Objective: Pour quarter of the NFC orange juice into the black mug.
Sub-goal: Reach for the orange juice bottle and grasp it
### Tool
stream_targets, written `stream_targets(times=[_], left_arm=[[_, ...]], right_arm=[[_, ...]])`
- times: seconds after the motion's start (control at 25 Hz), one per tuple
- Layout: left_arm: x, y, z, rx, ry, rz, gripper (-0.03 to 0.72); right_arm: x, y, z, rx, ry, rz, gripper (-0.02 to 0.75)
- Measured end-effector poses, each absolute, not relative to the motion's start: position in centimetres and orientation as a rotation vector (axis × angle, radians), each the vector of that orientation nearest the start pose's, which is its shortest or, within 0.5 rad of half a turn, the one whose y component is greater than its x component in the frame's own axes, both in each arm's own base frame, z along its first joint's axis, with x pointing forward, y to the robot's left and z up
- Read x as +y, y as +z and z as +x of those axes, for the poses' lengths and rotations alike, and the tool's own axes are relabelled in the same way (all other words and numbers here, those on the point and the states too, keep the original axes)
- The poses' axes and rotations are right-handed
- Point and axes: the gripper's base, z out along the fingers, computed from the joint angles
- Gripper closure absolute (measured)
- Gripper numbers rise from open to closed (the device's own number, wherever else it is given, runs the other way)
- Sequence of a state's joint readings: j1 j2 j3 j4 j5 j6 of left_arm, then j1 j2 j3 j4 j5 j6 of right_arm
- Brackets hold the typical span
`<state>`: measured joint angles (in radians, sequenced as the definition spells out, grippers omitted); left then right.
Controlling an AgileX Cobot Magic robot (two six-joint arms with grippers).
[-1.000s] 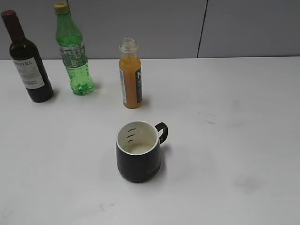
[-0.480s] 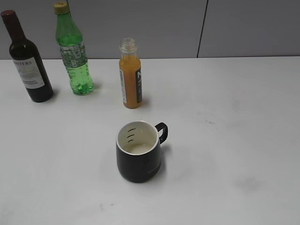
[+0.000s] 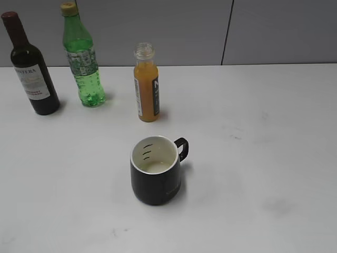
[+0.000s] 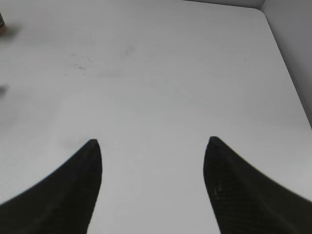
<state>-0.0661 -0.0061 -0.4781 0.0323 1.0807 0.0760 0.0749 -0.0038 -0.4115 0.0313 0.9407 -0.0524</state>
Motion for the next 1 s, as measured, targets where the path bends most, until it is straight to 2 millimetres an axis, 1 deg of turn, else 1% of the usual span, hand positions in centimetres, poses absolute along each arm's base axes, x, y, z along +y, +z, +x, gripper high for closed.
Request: stream_targets(times=[0.16, 0.24, 0.28, 0.36, 0.4, 0.44, 0.52, 0.64, 0.8, 0.92, 1.0], left_arm=[[0.3, 27.0, -0.4, 2.075, 0.045, 0.146, 0.456], [0.3, 27.0, -0.4, 2.075, 0.045, 0.146, 0.430], [0.3, 27.0, -0.4, 2.075, 0.045, 0.146, 0.388], [0.3, 27.0, -0.4, 2.075, 0.045, 0.146, 0.229], [0.3, 27.0, -0.4, 2.075, 0.047, 0.146, 0.134], [0.3, 27.0, -0.4, 2.075, 0.050, 0.146, 0.078], [0.3, 27.0, -0.4, 2.075, 0.054, 0.146, 0.028], [0.4, 27.0, -0.4, 2.075, 0.057, 0.146, 0.002], [0.4, 27.2, -0.4, 2.059, 0.057, 0.145, -0.004], [0.4, 28.2, -0.2, 1.976, 0.064, 0.140, -0.004], [0.3, 29.0, 0.5, 1.911, 0.063, 0.139, -0.004]], right_arm=[[0.3, 26.2, 0.9, 2.005, 0.052, -0.125, 0.238], [0.3, 26.2, 0.9, 2.006, 0.052, -0.125, 0.238], [0.3, 26.2, 0.9, 2.006, 0.052, -0.125, 0.238], [0.3, 26.2, 0.9, 2.006, 0.052, -0.125, 0.238], [0.3, 26.2, 0.9, 2.006, 0.052, -0.125, 0.238], [0.3, 26.2, 0.9, 2.006, 0.052, -0.125, 0.238], [0.3, 26.2, 0.9, 2.006, 0.052, -0.125, 0.238], [0.3, 26.2, 0.9, 2.006, 0.052, -0.125, 0.238], [0.3, 26.2, 0.9, 2.006, 0.052, -0.125, 0.238], [0.3, 26.2, 0.9, 2.006, 0.052, -0.125, 0.238], [0.3, 26.2, 0.9, 2.006, 0.052, -0.125, 0.238]])
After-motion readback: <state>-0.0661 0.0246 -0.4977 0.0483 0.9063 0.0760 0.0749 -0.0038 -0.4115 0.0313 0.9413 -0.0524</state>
